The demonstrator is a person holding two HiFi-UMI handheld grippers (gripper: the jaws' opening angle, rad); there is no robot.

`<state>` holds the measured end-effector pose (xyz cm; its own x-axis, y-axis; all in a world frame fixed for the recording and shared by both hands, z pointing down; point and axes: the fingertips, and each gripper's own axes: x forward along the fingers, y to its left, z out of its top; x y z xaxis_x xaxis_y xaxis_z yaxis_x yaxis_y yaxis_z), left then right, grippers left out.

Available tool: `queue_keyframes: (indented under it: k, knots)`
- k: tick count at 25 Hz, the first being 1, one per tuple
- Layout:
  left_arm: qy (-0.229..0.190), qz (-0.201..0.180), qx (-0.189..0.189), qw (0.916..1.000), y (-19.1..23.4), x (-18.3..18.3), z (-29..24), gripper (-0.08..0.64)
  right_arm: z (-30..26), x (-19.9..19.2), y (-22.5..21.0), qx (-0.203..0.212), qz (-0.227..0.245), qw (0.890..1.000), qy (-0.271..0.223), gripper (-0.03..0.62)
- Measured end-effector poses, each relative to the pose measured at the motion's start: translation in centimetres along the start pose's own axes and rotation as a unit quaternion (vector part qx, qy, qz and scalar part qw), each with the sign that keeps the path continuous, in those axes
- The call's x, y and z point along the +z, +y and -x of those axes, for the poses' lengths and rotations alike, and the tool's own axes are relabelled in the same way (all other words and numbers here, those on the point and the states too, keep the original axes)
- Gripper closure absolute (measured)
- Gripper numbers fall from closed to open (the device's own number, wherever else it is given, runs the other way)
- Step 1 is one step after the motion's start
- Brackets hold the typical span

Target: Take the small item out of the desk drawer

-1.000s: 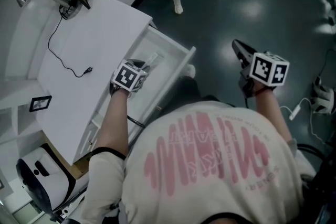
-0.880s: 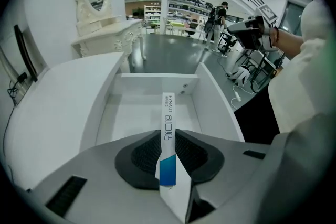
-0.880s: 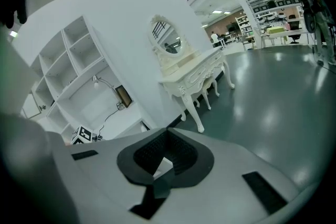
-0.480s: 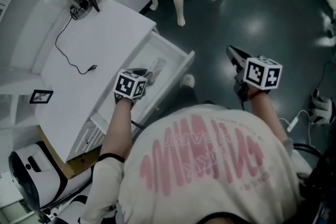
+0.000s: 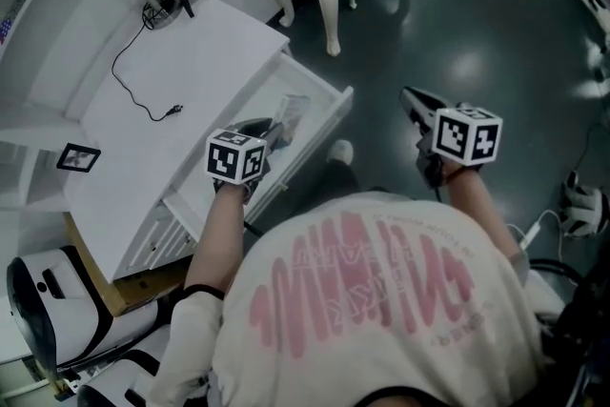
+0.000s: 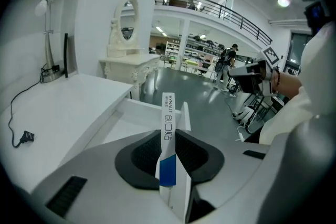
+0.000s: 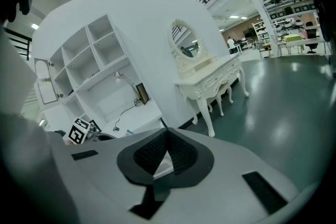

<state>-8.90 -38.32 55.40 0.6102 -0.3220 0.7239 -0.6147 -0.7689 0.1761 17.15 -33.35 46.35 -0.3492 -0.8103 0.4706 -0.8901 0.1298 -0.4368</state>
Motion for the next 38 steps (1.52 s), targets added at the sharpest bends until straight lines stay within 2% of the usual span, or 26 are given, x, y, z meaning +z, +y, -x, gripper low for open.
queue_keyframes:
  k: [7, 11, 14, 18, 22, 25, 28, 38]
  knots:
    - [-0.079, 0.020, 0.004, 0.9967, -2.5, 1.8, 2.5, 0.453, 1.3, -1.6, 3.1, 0.031, 0.009, 0.999, 0.008, 0.575]
    - [-0.141, 0.013, 0.009, 0.9898, -4.4, 3.3, 4.2, 0.453, 1.7, -2.3, 4.6, 0.050, 0.014, 0.999, 0.014, 0.576]
    - [-0.172, 0.015, 0.018, 0.9848, -5.5, 4.1, 5.7, 0.453, 2.0, -2.6, 5.8, 0.063, 0.024, 0.998, 0.018, 0.577]
    - [-0.222, 0.038, 0.029, 0.9738, -5.9, 5.1, 8.4, 0.453, 2.4, -2.6, 7.3, 0.070, 0.042, 0.997, 0.014, 0.575]
    - [-0.266, 0.081, 0.048, 0.9593, -5.7, 5.4, 10.8, 0.453, 2.7, -2.2, 8.3, 0.063, 0.078, 0.995, 0.001, 0.576]
    - [-0.285, 0.103, 0.065, 0.9507, -5.5, 5.2, 12.0, 0.453, 2.7, -1.8, 8.8, 0.066, 0.083, 0.994, -0.007, 0.576]
    - [-0.296, 0.110, 0.075, 0.9459, -5.7, 4.5, 13.0, 0.453, 2.8, -1.9, 9.0, 0.070, 0.070, 0.995, -0.012, 0.576]
    - [-0.300, 0.124, 0.086, 0.9418, -5.8, 2.6, 13.1, 0.453, 2.6, -3.4, 7.4, 0.042, 0.046, 0.998, -0.013, 0.577]
